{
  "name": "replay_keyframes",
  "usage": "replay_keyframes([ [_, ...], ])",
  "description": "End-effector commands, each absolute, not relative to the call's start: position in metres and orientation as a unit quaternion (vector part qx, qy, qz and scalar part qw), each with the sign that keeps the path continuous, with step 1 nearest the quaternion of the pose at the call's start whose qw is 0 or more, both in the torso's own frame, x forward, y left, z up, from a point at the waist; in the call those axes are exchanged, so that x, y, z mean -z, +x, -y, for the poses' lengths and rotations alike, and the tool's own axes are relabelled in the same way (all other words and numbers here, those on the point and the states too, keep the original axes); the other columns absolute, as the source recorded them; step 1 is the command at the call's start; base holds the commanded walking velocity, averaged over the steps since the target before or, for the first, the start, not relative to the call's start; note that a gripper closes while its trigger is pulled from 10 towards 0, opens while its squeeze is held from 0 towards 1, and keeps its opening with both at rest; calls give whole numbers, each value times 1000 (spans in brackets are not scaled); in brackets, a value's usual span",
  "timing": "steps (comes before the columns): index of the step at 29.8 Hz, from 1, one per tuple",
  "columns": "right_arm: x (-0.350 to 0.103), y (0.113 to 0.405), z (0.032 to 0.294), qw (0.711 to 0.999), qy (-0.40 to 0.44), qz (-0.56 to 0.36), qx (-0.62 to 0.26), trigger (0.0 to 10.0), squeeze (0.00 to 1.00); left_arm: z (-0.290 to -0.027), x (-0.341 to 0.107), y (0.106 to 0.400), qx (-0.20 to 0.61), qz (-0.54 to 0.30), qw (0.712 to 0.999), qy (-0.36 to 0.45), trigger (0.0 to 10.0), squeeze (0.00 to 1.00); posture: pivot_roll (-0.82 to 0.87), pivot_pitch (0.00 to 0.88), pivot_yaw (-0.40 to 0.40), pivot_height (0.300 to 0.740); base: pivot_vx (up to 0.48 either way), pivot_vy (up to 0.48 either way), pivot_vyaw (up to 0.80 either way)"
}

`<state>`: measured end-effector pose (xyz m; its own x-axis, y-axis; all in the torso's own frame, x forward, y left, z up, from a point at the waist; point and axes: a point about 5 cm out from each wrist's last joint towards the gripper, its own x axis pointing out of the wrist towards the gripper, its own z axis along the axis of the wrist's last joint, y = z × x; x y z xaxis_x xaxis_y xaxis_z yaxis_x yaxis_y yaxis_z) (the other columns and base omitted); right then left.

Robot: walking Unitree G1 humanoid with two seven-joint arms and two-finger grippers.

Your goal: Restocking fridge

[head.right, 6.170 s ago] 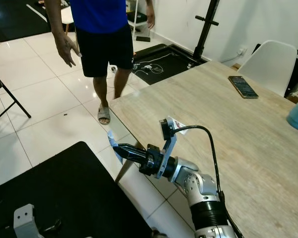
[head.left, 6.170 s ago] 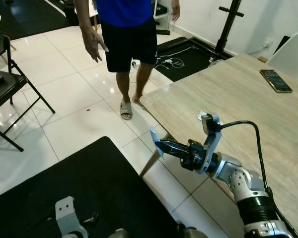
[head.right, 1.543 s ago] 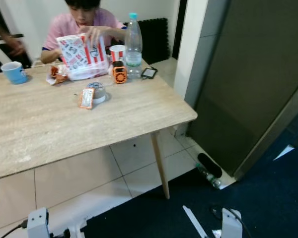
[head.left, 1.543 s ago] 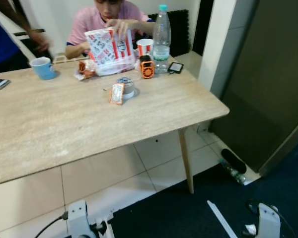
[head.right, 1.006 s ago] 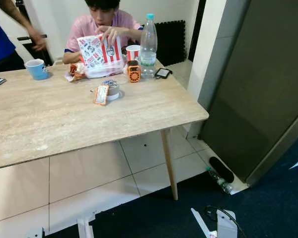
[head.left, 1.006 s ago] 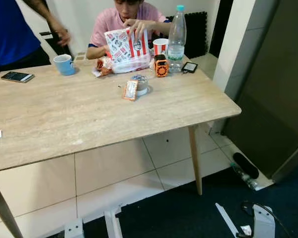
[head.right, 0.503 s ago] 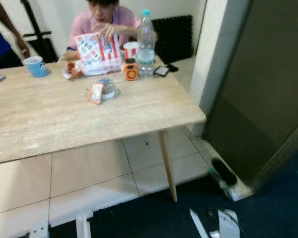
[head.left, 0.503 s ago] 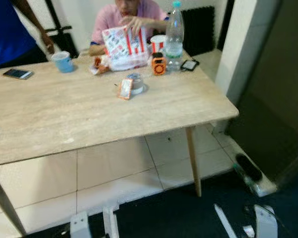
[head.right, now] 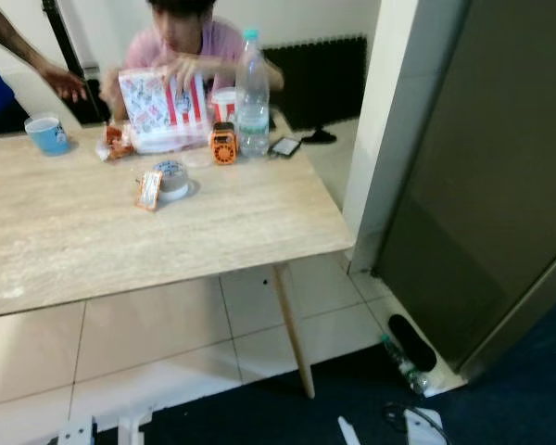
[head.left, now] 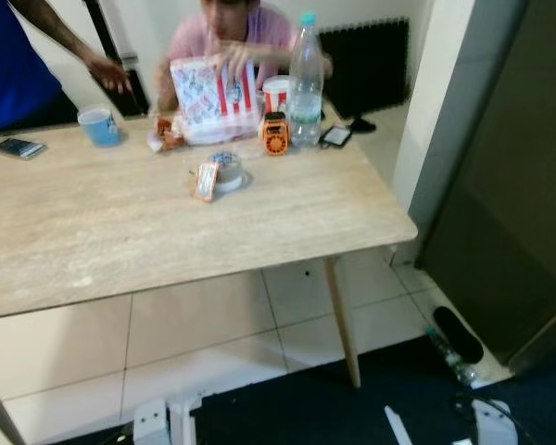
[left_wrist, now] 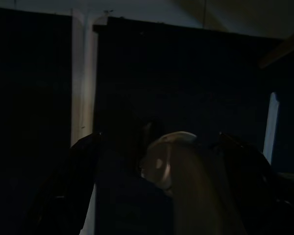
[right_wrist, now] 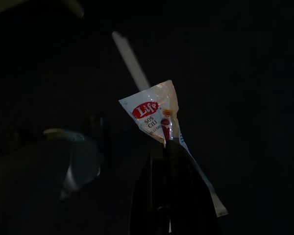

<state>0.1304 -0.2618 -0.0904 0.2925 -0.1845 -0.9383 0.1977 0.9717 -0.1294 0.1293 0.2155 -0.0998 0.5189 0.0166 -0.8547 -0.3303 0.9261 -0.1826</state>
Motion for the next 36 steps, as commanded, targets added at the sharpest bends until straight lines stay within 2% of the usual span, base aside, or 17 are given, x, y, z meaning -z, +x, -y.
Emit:
replay_keyframes([
  [1, 91, 133, 257, 808, 13, -578, 115, 10000, 0, -216, 101, 126, -99, -486, 854, -159, 10000, 0, -3, 0, 27, 740, 0, -416, 0],
  [24, 91, 132, 259, 806, 6, -581, 110, 10000, 0, -212, 101, 128, -91, -488, 854, -156, 10000, 0, -17, 0, 30, 740, 31, -410, 0],
  [36, 91, 133, 258, 807, 3, -582, 103, 10000, 0, -212, 101, 129, -95, -489, 854, -153, 10000, 0, -4, 0, 23, 740, 0, 0, 0],
])
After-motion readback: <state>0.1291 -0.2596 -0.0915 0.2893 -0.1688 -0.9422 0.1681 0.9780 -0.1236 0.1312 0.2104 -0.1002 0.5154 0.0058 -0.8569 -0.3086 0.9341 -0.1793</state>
